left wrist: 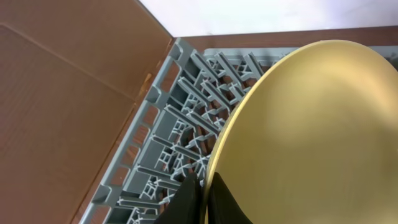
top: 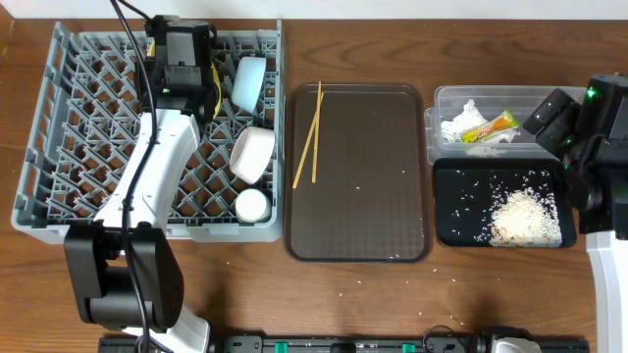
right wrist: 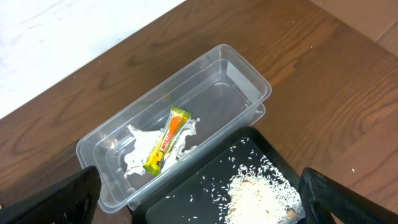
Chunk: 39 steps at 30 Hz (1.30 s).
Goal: Sort waste into correct bins and load items into the dishwasher
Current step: 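Lower the yellow plate upright into the rack slots and release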
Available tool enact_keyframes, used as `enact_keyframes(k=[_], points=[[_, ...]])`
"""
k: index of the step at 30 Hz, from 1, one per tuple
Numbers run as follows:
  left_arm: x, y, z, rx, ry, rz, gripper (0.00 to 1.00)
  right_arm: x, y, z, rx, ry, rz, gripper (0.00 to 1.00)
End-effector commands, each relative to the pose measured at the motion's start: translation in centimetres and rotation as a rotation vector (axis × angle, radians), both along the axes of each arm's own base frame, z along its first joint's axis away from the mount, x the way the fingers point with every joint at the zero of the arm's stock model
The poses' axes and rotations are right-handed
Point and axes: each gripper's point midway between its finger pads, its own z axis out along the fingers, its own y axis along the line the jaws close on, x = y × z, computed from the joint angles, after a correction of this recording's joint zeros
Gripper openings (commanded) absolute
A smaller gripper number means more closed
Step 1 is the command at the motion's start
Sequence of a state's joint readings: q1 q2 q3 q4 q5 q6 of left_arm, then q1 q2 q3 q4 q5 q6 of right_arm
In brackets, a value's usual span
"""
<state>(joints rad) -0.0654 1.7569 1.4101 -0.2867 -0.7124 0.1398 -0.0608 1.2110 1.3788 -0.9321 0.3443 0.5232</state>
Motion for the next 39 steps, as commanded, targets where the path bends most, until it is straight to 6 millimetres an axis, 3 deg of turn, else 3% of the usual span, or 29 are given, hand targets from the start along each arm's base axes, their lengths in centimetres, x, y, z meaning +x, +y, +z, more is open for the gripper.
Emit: enact_keyframes(k=[1, 2, 4, 6, 9, 15, 17, 19, 23, 30, 39], points=[[-0.2, 0.5, 0.4, 0.032, 0.006, 0.017, 0.11, -0.1, -0.2, -0.2, 0.006, 0.003, -0.017, 0.99], [-0.2, 0.5, 0.4, 0.032, 0.006, 0.017, 0.15, -0.1, -0.2, -0.2, 0.006, 0.003, -0.017, 0.99], [-0.2, 0.5, 0.4, 0.03, 0.006, 0.015, 0.38, -0.1, -0.2, -0.2, 0.006, 0.003, -0.017, 0.99], [-0.2, 0.5, 0.4, 0.024, 0.001, 0.017, 0.48, -0.1, -0.2, -0.2, 0.006, 0.003, -0.017, 0.99], [0.2, -0.1, 0.0, -0.005, 0.004, -0.017, 0.55, -0.1, -0.2, -0.2, 0.006, 0.003, -0.017, 0.99], [0.9, -2.2, -1.5, -0.11, 0.027, -0.128, 0.56, -0.1, -0.2, -0.2, 0.006, 0.003, -0.017, 0.99], [1.2, -2.9, -1.8, -0.155, 0.016, -0.145, 0.51, -0.1, -0.2, -0.2, 0.006, 0.003, -0.017, 0.99], [1.3, -3.9, -2.4, -0.228, 0.011, -0.174, 0.29, -0.1, -0.2, -0.2, 0.006, 0.003, -0.017, 0.99], [1.4, -4.9, -3.7, -0.349, -0.013, -0.151, 0.08, -0.1, -0.2, -0.2, 0.006, 0.003, -0.017, 0.99], [2.1, -6.7, -6.9, -0.458, 0.032, -0.181, 0.08, -0.1, -0.2, -0.2, 0.006, 0.003, -0.017, 0.99], [2.3, -7.2, -9.7, -0.483, 0.091, -0.188, 0.08, -0.1, -0.2, -0.2, 0.006, 0.003, -0.017, 0.99]])
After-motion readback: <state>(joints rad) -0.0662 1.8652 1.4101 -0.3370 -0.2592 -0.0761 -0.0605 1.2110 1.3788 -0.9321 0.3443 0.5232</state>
